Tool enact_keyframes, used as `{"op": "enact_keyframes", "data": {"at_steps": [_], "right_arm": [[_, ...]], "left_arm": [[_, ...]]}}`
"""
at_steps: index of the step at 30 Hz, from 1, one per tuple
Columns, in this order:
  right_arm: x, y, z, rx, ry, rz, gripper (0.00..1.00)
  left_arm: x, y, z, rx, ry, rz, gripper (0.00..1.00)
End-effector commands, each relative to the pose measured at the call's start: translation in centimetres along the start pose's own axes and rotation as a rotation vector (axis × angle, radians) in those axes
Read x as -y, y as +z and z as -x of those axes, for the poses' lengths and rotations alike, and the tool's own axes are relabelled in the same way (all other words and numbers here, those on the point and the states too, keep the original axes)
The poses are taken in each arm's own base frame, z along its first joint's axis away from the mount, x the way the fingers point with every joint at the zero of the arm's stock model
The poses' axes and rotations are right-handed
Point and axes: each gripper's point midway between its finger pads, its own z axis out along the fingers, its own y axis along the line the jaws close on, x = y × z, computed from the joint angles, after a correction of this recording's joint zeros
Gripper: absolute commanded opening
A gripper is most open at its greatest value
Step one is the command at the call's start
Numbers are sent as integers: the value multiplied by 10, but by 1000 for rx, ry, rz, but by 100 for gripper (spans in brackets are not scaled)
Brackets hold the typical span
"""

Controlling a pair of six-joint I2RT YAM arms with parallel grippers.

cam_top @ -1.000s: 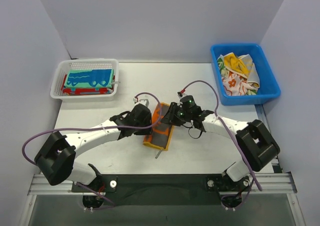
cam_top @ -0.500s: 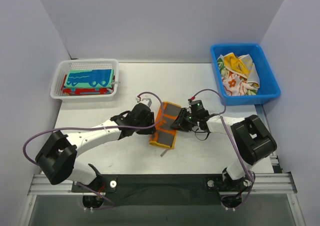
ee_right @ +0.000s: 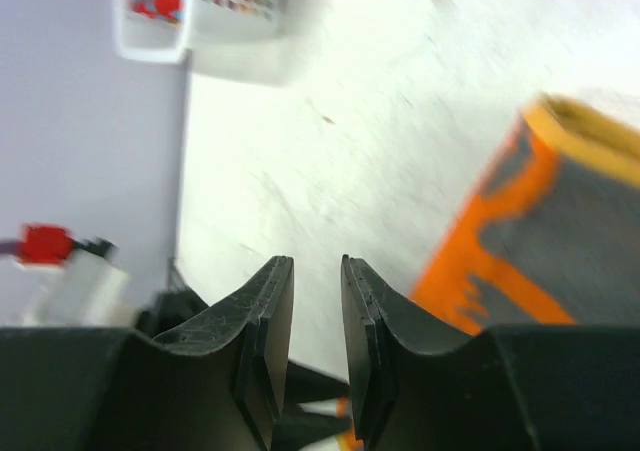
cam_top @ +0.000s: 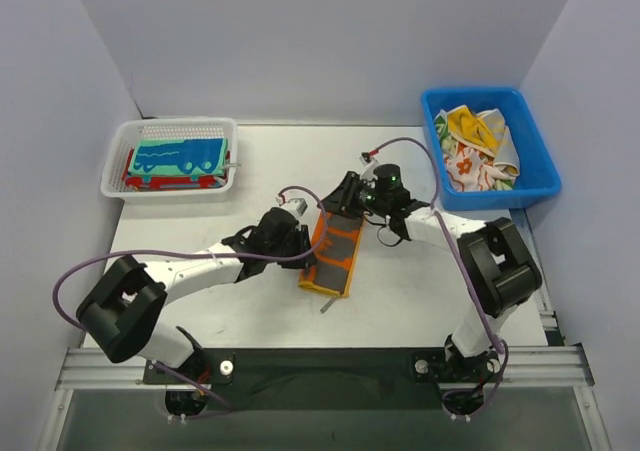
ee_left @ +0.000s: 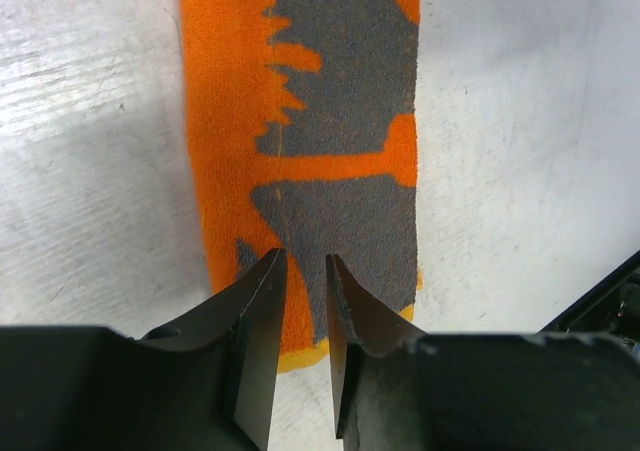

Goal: Fold and stack the towels
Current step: Fold the towel

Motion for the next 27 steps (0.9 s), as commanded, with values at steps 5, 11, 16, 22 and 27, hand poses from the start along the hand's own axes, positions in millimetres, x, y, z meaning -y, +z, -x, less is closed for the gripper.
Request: {"op": "enact_keyframes", "data": {"at_steps": [5, 11, 16, 22, 27], "right_arm": [[-16, 62, 15, -19, 66, 184, 27], [32, 95, 14, -28, 108, 137, 26], [66, 101, 30, 3, 142, 109, 26], [92, 95, 64, 39, 149, 76, 27], [109, 87, 77, 61, 140, 40, 27]], "left_arm": [[14, 16, -17, -27, -66, -154, 31], [-8, 33, -64, -159, -200, -123, 26], [-16, 39, -80, -215, -235, -97, 20], [-16, 39, -80, -219, -229, -95, 19], [-14, 40, -75, -217, -218, -100, 23]]}}
